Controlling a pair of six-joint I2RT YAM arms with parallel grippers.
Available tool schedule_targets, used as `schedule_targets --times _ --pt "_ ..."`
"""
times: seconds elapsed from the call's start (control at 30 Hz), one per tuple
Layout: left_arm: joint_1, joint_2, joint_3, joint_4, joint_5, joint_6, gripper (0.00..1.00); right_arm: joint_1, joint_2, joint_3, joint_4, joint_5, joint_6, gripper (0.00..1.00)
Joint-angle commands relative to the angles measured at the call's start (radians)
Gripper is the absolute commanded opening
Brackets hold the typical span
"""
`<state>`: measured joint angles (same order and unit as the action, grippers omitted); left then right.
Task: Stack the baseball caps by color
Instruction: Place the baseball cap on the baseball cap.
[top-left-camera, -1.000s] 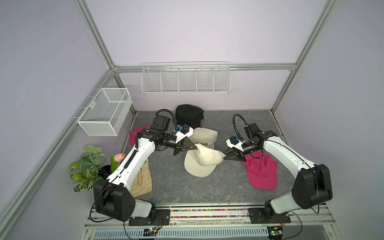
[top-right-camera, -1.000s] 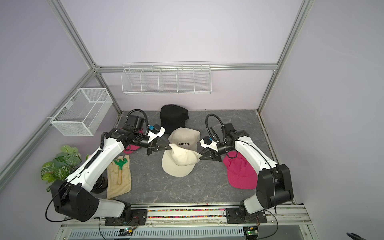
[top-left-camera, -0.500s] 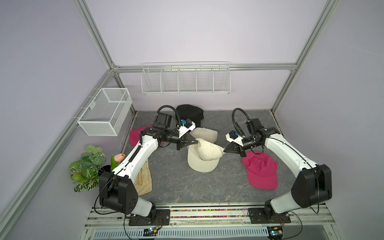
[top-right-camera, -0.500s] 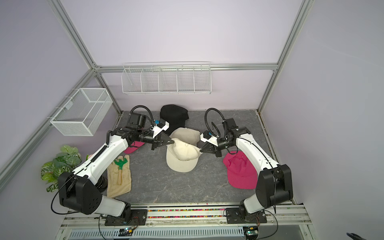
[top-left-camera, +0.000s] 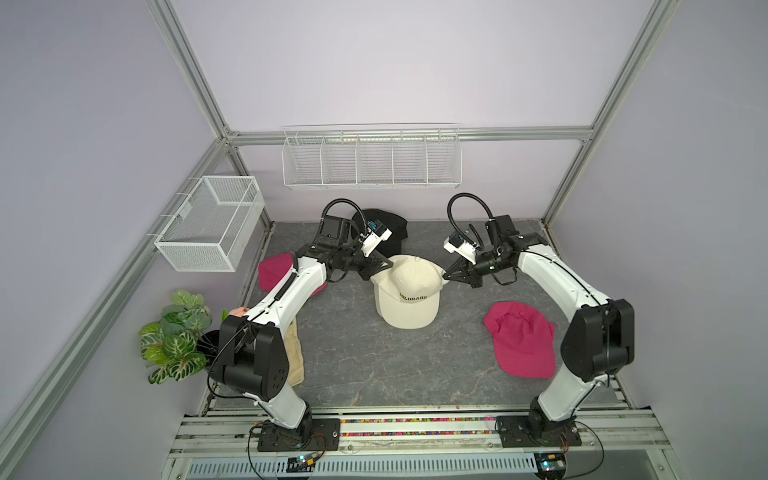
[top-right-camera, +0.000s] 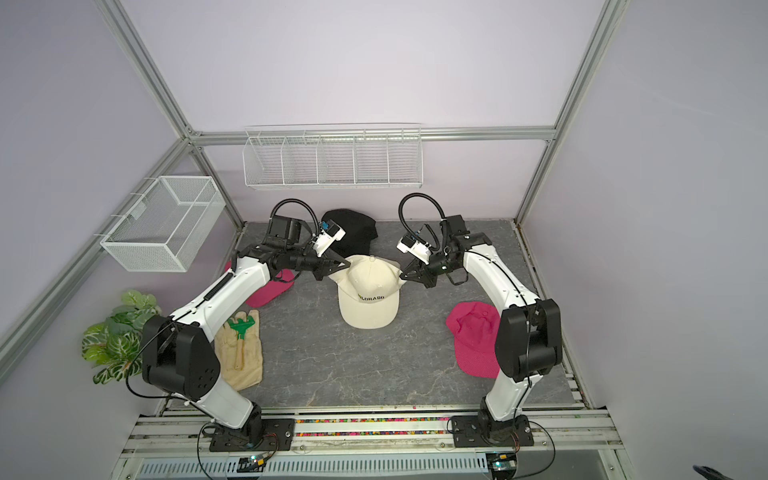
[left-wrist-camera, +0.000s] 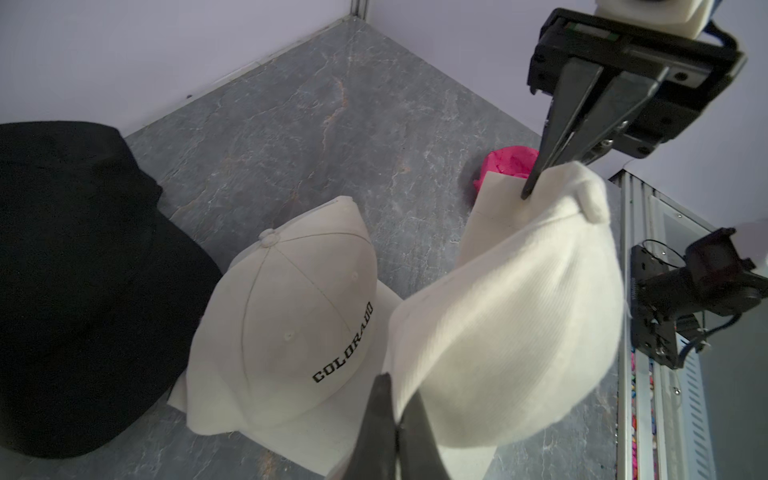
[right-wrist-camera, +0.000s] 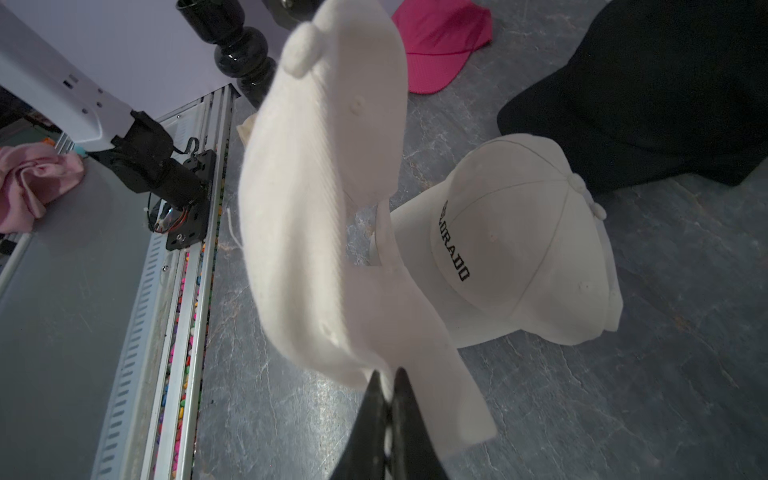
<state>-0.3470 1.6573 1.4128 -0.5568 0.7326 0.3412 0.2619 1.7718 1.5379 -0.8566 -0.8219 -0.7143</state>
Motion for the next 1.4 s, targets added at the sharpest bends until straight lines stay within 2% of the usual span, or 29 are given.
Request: schedule_targets --times 0.0,0.23,0.43,0.57,0.63,0.8,0.87,0.97,1.03,1.1,1.17,1.33,1.37 --pt "0.005 0.041 0.067 -0.029 -0.124 -0.074 0.0 0.013 0.069 0.069 -0.036 0.075 0.161 0.09" --pt "0.006 0.13 0.142 -0.085 -0.148 -0.076 0.0 0.023 0.173 0.184 -0.082 0.149 0.258 0.09" --pt "0.009 0.194 0.076 0.057 -0.142 -0.055 0.0 0.023 0.236 0.192 -0.044 0.187 0.351 0.12" --pt "0.016 0.239 0.08 0.103 -0.15 -0.059 0.0 0.025 0.268 0.183 0.0 0.18 0.426 0.1" --pt "0.019 0.267 0.084 0.124 -0.154 -0.071 0.0 0.027 0.274 0.174 0.034 0.193 0.458 0.07" --pt "0.019 0.332 0.103 0.122 -0.194 -0.091 0.0 0.032 0.267 0.151 0.114 0.247 0.536 0.07" --pt "0.021 0.341 0.101 0.126 -0.236 -0.094 0.0 0.038 0.245 0.129 0.156 0.295 0.569 0.16" --pt "0.026 0.34 0.11 0.113 -0.272 -0.112 0.11 0.045 0.178 0.05 0.263 0.384 0.643 0.45" --pt "0.026 0.325 0.107 0.128 -0.293 -0.138 0.24 0.053 0.112 -0.026 0.361 0.454 0.676 0.63" --pt "0.026 0.312 0.108 0.135 -0.325 -0.172 0.38 0.057 0.043 -0.106 0.457 0.524 0.679 0.75" --pt "0.027 0.305 0.126 0.115 -0.38 -0.206 0.55 0.065 -0.036 -0.196 0.57 0.595 0.673 0.8" --pt "0.026 0.258 0.136 0.098 -0.565 -0.302 0.83 0.103 -0.191 -0.414 0.818 0.633 0.559 0.85" --pt "0.027 0.244 0.127 0.11 -0.601 -0.328 0.91 0.113 -0.204 -0.436 0.837 0.646 0.541 0.85"
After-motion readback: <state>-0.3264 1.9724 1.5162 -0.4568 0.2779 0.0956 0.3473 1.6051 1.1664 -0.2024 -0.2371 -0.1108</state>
